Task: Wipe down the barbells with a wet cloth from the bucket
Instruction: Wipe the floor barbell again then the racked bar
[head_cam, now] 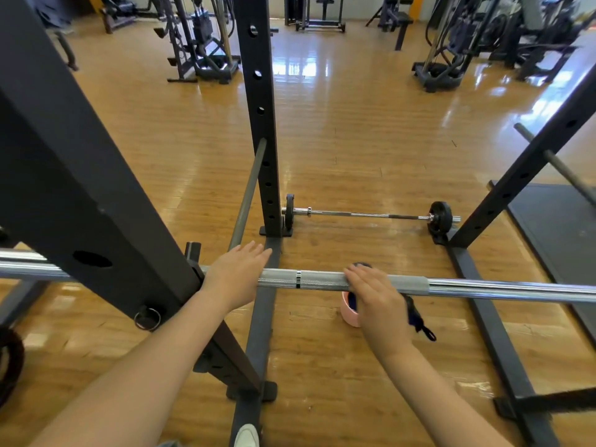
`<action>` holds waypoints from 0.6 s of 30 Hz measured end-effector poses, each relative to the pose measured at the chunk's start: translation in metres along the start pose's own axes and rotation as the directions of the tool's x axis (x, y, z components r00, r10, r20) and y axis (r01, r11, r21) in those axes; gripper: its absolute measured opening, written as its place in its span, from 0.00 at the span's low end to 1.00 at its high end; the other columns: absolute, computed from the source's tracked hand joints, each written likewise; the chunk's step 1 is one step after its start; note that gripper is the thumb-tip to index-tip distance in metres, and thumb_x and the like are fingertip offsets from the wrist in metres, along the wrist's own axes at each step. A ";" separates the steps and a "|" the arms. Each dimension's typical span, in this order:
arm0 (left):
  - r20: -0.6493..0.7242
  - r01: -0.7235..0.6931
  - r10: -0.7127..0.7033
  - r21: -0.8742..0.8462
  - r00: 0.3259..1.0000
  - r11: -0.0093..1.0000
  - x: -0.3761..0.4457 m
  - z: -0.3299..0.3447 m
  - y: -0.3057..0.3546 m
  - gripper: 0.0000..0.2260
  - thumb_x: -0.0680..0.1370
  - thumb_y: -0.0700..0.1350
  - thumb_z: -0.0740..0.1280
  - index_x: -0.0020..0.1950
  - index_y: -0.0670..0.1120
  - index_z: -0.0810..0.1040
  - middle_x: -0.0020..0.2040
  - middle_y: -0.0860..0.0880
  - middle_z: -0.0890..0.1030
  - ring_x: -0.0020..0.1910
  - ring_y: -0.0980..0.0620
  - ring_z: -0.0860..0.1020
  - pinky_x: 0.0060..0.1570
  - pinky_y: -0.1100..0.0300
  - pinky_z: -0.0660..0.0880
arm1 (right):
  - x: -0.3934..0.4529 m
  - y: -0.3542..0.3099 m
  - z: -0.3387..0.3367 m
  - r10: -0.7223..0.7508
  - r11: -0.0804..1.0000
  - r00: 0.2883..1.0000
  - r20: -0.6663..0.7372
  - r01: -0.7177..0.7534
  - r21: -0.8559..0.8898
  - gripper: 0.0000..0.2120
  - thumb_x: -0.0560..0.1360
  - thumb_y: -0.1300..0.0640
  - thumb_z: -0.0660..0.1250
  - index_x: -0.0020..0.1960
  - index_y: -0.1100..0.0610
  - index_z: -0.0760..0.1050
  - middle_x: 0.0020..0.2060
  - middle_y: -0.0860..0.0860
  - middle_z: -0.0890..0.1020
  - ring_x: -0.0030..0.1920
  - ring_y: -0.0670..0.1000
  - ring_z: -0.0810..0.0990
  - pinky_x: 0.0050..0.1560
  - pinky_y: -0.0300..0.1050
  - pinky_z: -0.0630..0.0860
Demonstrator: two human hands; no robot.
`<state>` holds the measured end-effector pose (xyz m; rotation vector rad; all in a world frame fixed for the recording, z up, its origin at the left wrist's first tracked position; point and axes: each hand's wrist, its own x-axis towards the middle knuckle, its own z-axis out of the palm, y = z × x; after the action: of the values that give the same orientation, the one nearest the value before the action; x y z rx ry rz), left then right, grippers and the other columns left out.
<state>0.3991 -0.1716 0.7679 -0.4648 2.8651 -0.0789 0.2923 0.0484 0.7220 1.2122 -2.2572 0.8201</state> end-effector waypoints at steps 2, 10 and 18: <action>-0.002 -0.002 0.002 0.004 1.000 1.000 0.000 0.001 -0.001 0.34 0.77 0.38 0.61 0.78 0.47 0.47 0.78 0.48 0.52 0.77 0.52 0.50 0.74 0.56 0.49 | 0.008 -0.015 0.010 -0.061 0.997 0.995 0.075 0.058 0.045 0.15 0.66 0.71 0.69 0.51 0.64 0.81 0.48 0.58 0.84 0.49 0.58 0.83 0.52 0.57 0.79; -0.009 0.004 -0.004 0.027 1.000 1.000 -0.001 0.001 0.001 0.33 0.77 0.38 0.61 0.78 0.46 0.48 0.78 0.48 0.55 0.77 0.52 0.52 0.74 0.55 0.48 | -0.024 0.064 -0.044 -0.004 0.998 0.998 0.060 0.008 -0.063 0.17 0.74 0.63 0.57 0.59 0.62 0.78 0.59 0.54 0.78 0.62 0.52 0.73 0.70 0.44 0.62; -0.075 0.011 -0.012 -0.007 0.997 1.000 -0.003 0.001 0.002 0.31 0.77 0.37 0.60 0.78 0.47 0.51 0.77 0.50 0.59 0.76 0.52 0.54 0.74 0.57 0.50 | -0.001 0.014 -0.005 -0.054 0.998 0.998 0.013 0.054 0.043 0.12 0.71 0.64 0.63 0.51 0.63 0.82 0.48 0.56 0.84 0.50 0.55 0.82 0.56 0.48 0.74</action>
<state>0.4018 -0.1684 0.7676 -0.4900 2.9373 -0.0915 0.2813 0.0587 0.7206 1.2964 -2.2179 0.8462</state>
